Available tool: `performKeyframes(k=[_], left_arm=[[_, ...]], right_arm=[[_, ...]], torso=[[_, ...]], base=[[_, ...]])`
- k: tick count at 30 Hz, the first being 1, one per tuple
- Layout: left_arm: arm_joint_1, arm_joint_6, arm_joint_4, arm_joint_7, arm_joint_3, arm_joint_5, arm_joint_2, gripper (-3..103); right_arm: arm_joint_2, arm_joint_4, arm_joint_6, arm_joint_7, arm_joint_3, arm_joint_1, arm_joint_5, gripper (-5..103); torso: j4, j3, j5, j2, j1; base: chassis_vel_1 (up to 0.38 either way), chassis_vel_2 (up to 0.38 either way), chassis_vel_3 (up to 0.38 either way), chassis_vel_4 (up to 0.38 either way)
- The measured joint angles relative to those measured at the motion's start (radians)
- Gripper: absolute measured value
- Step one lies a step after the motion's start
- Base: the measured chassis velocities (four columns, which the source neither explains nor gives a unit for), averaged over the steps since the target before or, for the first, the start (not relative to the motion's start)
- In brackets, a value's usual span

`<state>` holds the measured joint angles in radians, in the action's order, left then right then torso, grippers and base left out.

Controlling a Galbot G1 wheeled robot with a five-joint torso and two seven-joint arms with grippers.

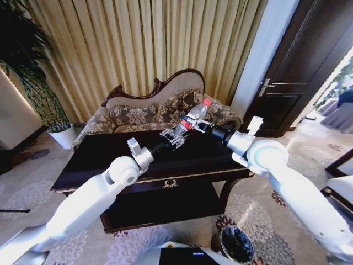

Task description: Move to the front of the table and place the trash on the table into the trash bin.

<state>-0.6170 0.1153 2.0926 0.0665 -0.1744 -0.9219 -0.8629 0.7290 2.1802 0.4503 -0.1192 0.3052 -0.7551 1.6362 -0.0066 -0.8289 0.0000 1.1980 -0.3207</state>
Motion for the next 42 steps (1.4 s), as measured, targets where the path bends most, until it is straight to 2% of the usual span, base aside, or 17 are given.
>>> performKeyframes(k=[2, 4, 7, 9, 11, 12, 14, 22, 23, 25, 27, 30, 31, 34, 35, 38, 42], left_arm=[[0.002, -0.001, 0.000, 0.000, -0.003, 0.000, 0.000, 43], [0.002, -0.001, 0.001, -0.001, -0.004, 0.000, 0.000, 43], [0.002, -0.002, 0.002, 0.000, -0.006, 0.001, 0.006, 43], [0.003, -0.002, 0.002, 0.000, -0.007, 0.001, 0.006, 43], [0.007, -0.001, 0.000, 0.000, -0.011, 0.002, 0.004, 43], [0.007, -0.001, 0.000, 0.000, -0.011, 0.002, 0.004, 43], [0.008, -0.001, -0.001, -0.001, -0.012, 0.002, 0.003, 43], [0.002, 0.011, -0.001, -0.004, -0.010, 0.005, -0.002, 43], [0.001, 0.015, 0.000, -0.006, -0.010, 0.006, -0.002, 40], [-0.002, 0.023, 0.001, -0.011, -0.008, 0.006, -0.003, 43], [-0.004, 0.032, 0.002, -0.014, -0.006, 0.006, -0.004, 55], [-0.005, 0.035, 0.004, -0.016, -0.003, 0.006, -0.004, 66], [-0.005, 0.035, 0.004, -0.016, -0.003, 0.006, -0.004, 66], [-0.007, 0.039, 0.006, -0.021, 0.002, 0.004, -0.002, 81], [-0.007, 0.039, 0.006, -0.021, 0.002, 0.004, -0.002, 81], [-0.009, 0.044, 0.012, -0.021, 0.008, 0.000, 0.003, 97], [-0.026, 0.055, 0.031, -0.020, 0.030, -0.016, 0.012, 100]], right_arm=[[0.000, 0.001, -0.001, 0.000, 0.000, 0.000, -0.002, 101], [0.000, 0.002, -0.002, 0.000, -0.001, -0.001, -0.003, 97], [-0.002, 0.003, -0.003, -0.001, 0.000, -0.006, -0.007, 82], [-0.002, 0.003, -0.004, -0.001, 0.000, -0.007, -0.009, 82], [-0.003, 0.005, -0.006, -0.001, 0.001, -0.009, -0.011, 71], [-0.003, 0.005, -0.006, -0.001, 0.001, -0.009, -0.011, 71], [-0.005, 0.007, -0.006, -0.001, 0.003, -0.011, -0.012, 61], [-0.009, 0.012, -0.005, -0.001, 0.008, -0.021, -0.013, 45], [-0.009, 0.013, -0.005, 0.000, 0.008, -0.021, -0.013, 42], [-0.009, 0.016, -0.005, 0.001, 0.009, -0.023, -0.014, 38], [-0.009, 0.017, -0.005, 0.002, 0.010, -0.024, -0.014, 32], [-0.010, 0.017, -0.005, 0.002, 0.015, -0.029, -0.014, 26], [-0.010, 0.017, -0.005, 0.002, 0.015, -0.029, -0.014, 26], [-0.010, 0.018, -0.006, 0.002, 0.021, -0.035, -0.016, 25], [-0.010, 0.018, -0.006, 0.002, 0.021, -0.035, -0.016, 25], [-0.010, 0.018, -0.006, 0.002, 0.023, -0.036, -0.017, 25], [-0.013, 0.015, -0.006, 0.002, 0.031, -0.040, -0.018, 25]], torso=[[0.0000, 0.000, 0.0000, 0.000, 0.000], [0.0000, 0.000, -0.0001, 0.000, 0.000], [0.0000, 0.000, 0.0001, 0.000, 0.000], [0.0001, 0.000, 0.0001, 0.000, 0.000], [0.0001, 0.000, 0.0000, 0.000, 0.000], [0.0001, 0.000, 0.0000, 0.000, 0.000], [0.0001, 0.000, 0.0000, 0.000, 0.000], [0.0000, 0.000, 0.0000, 0.000, 0.000], [0.0000, 0.000, 0.0000, 0.000, 0.000], [0.0000, 0.000, 0.0000, 0.000, 0.000], [0.0000, 0.000, 0.0000, 0.000, 0.000], [0.0000, 0.000, 0.0000, 0.000, 0.000], [0.0000, 0.000, 0.0000, 0.000, 0.000], [0.0000, 0.000, 0.0000, 0.000, 0.000], [0.0000, 0.000, 0.0000, 0.000, 0.000], [0.0000, 0.000, 0.0000, 0.000, 0.000], [0.0000, 0.000, 0.0000, 0.000, 0.000]], base=[[0.000, 0.000, 0.000, 0.000], [0.000, 0.000, 0.000, 0.000], [0.000, 0.000, 0.000, 0.000], [0.000, 0.000, 0.000, 0.000], [0.000, 0.000, 0.000, 0.000], [0.000, 0.000, 0.000, 0.000], [0.000, 0.000, 0.000, 0.000], [0.000, 0.000, 0.000, 0.000], [0.000, 0.000, 0.000, 0.000], [0.000, 0.000, 0.000, 0.000], [0.000, 0.000, 0.000, 0.000], [0.000, 0.000, 0.000, 0.000], [0.000, 0.000, 0.000, 0.000], [0.000, 0.000, 0.000, 0.000], [0.000, 0.000, 0.000, 0.000], [0.000, 0.000, 0.000, 0.000], [0.000, 0.000, 0.000, 0.000]])
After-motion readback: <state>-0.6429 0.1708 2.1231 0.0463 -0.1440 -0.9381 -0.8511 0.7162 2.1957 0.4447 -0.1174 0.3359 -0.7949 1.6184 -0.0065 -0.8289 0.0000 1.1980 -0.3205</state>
